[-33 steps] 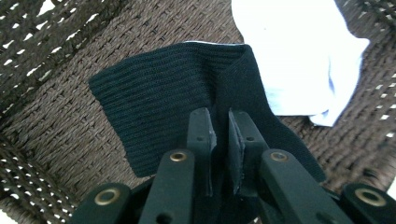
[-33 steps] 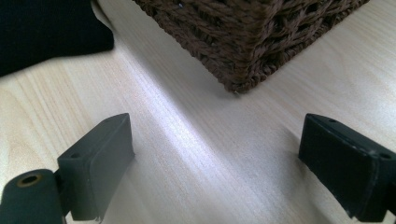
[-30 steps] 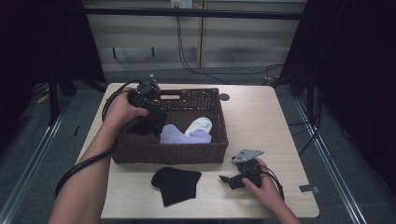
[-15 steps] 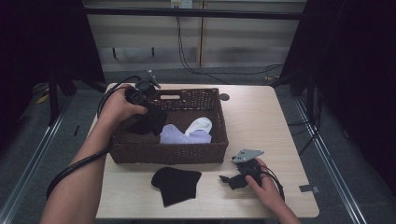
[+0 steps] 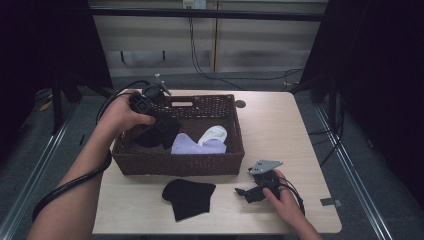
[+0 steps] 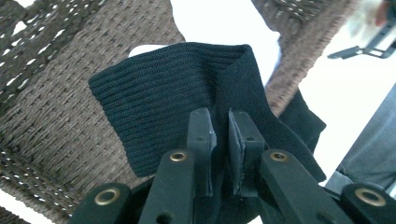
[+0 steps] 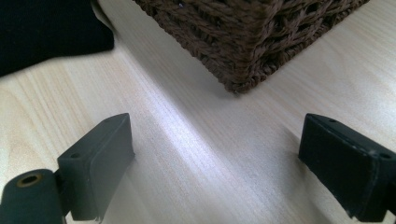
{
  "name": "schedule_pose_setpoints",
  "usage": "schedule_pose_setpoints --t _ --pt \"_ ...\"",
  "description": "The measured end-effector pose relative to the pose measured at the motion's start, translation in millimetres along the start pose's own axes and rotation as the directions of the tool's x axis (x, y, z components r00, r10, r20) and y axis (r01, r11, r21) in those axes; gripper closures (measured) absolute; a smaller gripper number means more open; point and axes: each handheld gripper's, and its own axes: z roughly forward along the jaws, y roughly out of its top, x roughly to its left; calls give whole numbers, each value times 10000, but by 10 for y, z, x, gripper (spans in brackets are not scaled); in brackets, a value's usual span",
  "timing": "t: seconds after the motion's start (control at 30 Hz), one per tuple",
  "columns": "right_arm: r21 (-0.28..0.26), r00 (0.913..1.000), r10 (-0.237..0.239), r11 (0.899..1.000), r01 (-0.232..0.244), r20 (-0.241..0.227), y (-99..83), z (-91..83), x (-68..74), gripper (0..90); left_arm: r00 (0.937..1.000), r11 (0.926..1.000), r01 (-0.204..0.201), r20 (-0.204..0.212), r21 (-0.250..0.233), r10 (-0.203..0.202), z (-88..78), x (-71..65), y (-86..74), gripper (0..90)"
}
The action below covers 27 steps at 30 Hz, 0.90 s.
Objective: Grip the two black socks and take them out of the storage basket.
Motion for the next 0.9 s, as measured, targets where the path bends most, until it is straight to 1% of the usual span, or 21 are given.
schedule_pose_setpoints --t 0.13,0.2,0.27,0.33,0.4,0.43,0.47,0.5,0.53,0.57,0.6,0.63,0.67,0.7,0.73,0.77,0.83,0.9 --pt "0 10000 0 10000 0 -1 0 0 0 92 9995 9994 -317 102 107 315 -48 -113 0 800" --pt "4 10000 1 10000 -1 38 0 1 2 92 9989 9989 -456 134 80 455 -60 -177 -5 801" --pt "-19 10000 8 10000 -8 46 -1 3 3 92 9979 9980 -609 234 153 605 -59 -228 -11 800" --pt "-19 10000 9 10000 -9 51 -1 3 3 92 9977 9977 -652 196 162 649 -47 -282 -23 801" --pt "-18 10000 8 10000 -8 49 -1 3 3 92 9963 9966 -809 316 155 804 -45 -332 -31 801" --pt "-18 10000 8 10000 -8 49 -1 3 3 92 9963 9966 -809 316 155 804 -45 -332 -31 801" --pt "-21 10000 25 10000 -25 75 -1 3 5 92 9948 9952 -968 314 105 965 -39 -392 -39 801" --pt "-21 10000 26 10000 -26 76 -2 3 6 92 9951 9953 -963 253 106 960 -34 -428 -45 801" --pt "-51 10000 39 10000 -39 42 -2 5 5 92 9933 9931 -1148 183 254 1143 -35 -453 -46 801" --pt "-14 10000 26 10000 -26 83 -1 2 6 92 9924 9920 -1232 89 287 1230 -25 -482 -55 801" --pt "-31 10000 30 10000 -30 65 -2 4 5 92 9918 9912 -1274 79 344 1272 -17 -509 -66 801" --pt "-20 10000 27 10000 -26 80 -2 3 6 92 9920 9916 -1256 167 320 1251 -1 -535 -81 801" --pt "-54 10000 41 10000 -41 50 -3 5 6 92 9920 9916 -1256 167 320 1251 -1 -535 -81 801" --pt "-67 10000 48 10000 -48 46 -3 6 7 92 9909 9904 -1336 199 351 1329 24 -568 -107 800" --pt "-64 10000 52 10000 -52 47 -3 6 7 92 9902 9898 -1375 292 382 1364 31 -578 -116 801" --pt "-62 10000 56 10000 -56 52 -3 6 8 92 9892 9888 -1450 286 352 1440 44 -588 -130 801" --pt "-64 10000 60 10000 -60 56 -3 6 8 92 9892 9891 -1443 312 277 1435 80 -619 -158 800" --pt "-63 10000 61 10000 -60 54 -3 6 8 92 9872 9872 -1555 428 359 1540 123 -655 -179 800"
